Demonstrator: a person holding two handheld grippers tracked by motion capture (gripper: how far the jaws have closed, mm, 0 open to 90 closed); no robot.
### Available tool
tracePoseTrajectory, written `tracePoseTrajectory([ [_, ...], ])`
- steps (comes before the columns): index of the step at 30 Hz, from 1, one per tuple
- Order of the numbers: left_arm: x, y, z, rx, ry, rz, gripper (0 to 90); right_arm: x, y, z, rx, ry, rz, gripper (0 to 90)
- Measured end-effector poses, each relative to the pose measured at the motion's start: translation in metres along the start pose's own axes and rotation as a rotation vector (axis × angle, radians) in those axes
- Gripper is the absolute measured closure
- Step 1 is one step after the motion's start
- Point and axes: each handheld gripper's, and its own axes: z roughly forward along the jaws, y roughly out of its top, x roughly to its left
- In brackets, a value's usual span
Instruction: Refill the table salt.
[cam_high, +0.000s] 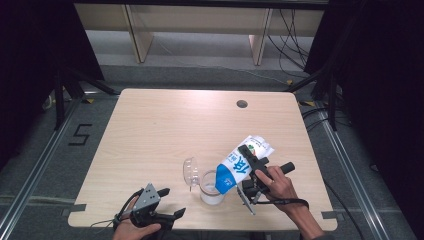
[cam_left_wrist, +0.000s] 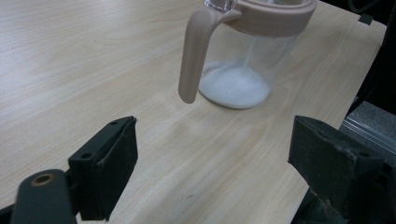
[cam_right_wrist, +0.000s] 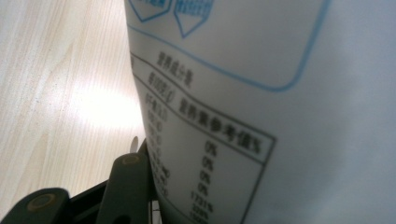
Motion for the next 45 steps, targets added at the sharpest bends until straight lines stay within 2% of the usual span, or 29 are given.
tracePoseTrajectory([
  [1,0.0002,0.0002,-0.0003,0.004,-0.002,0.002,15.2,-0.0025,0.0003,0.0003,-0.008,-0.009,-0.032,53.2],
  [4,0.0000,0.0001,-0.0002,0.003,0.000,0.000,15.2,-0.0026,0.0000,0.0000,-0.006,-0.011,-0.032,53.2],
  [5,0.0000,0.0001,-0.0001,0.002,0.000,0.001,15.2,0.0000,-0.0002,-0.0010,0.014,0.000,0.005,53.2],
  [6,-0.0004,0.0000,-0.0003,0.002,0.003,-0.005,15.2,-0.0001,-0.0001,-0.0012,0.017,-0.001,0.002,53.3],
  [7,-0.0008,-0.0002,0.0000,0.002,0.004,-0.015,15.2,-0.0019,0.0000,-0.0001,-0.001,-0.007,-0.025,53.3],
  [8,0.0000,0.0002,-0.0001,0.003,0.000,0.001,15.2,0.0000,-0.0002,-0.0002,0.003,-0.003,-0.007,53.3],
  [11,-0.0003,0.0001,-0.0002,0.003,0.003,-0.003,15.2,0.0004,0.0000,0.0001,-0.004,-0.003,-0.007,53.6],
  [12,-0.0005,-0.0001,0.0001,-0.001,0.003,-0.007,15.2,-0.0024,0.0005,0.0004,-0.015,-0.013,-0.040,53.7],
  [13,-0.0005,0.0000,-0.0002,0.002,0.005,-0.007,15.2,-0.0006,0.0002,-0.0002,0.000,0.000,-0.006,53.8],
  [14,0.0002,0.0001,0.0001,0.000,-0.001,0.004,15.2,-0.0005,0.0000,-0.0001,0.001,0.000,-0.001,53.8],
  [17,-0.0003,0.0001,-0.0003,0.002,0.004,-0.004,15.2,-0.0003,-0.0001,-0.0002,0.003,-0.001,-0.011,53.9],
  [18,-0.0003,0.0001,-0.0002,0.002,0.004,-0.005,15.2,-0.0025,0.0003,0.0001,-0.007,-0.012,-0.044,53.9],
  [20,-0.0008,-0.0001,0.0001,0.001,0.004,-0.016,15.2,-0.0027,0.0006,0.0005,-0.015,-0.017,-0.046,54.0],
  [21,-0.0006,0.0000,-0.0001,0.002,0.004,-0.009,15.2,-0.0004,0.0005,0.0000,-0.003,-0.008,-0.018,54.0],
  [25,-0.0002,0.0002,-0.0002,0.002,0.002,-0.001,15.1,-0.0005,0.0009,-0.0004,0.002,-0.001,-0.023,54.3],
  [27,-0.0009,-0.0001,0.0002,0.001,0.003,-0.018,15.2,-0.0008,0.0008,-0.0002,0.002,-0.002,-0.023,54.4],
  [28,-0.0002,0.0003,-0.0003,0.002,0.001,-0.001,15.2,-0.0007,0.0007,0.0000,-0.001,-0.003,-0.023,54.4],
  [31,-0.0003,0.0002,-0.0002,0.002,0.004,-0.005,15.2,-0.0006,0.0003,-0.0002,-0.001,-0.008,-0.016,54.5],
  [34,-0.0012,-0.0001,0.0002,0.002,0.001,-0.018,15.2,-0.0013,0.0008,-0.0004,0.004,-0.005,-0.032,54.6],
  [35,-0.0007,0.0001,0.0001,0.002,0.001,-0.007,15.2,-0.0013,0.0009,-0.0004,0.004,-0.005,-0.031,54.6],
  [36,0.0001,0.0004,0.0001,0.003,-0.002,0.006,15.2,-0.0033,0.0014,-0.0003,-0.002,-0.013,-0.056,55.0],
  [45,-0.0001,0.0004,0.0000,0.003,-0.001,0.005,15.2,-0.0038,0.0015,-0.0003,-0.002,-0.014,-0.055,55.6],
])
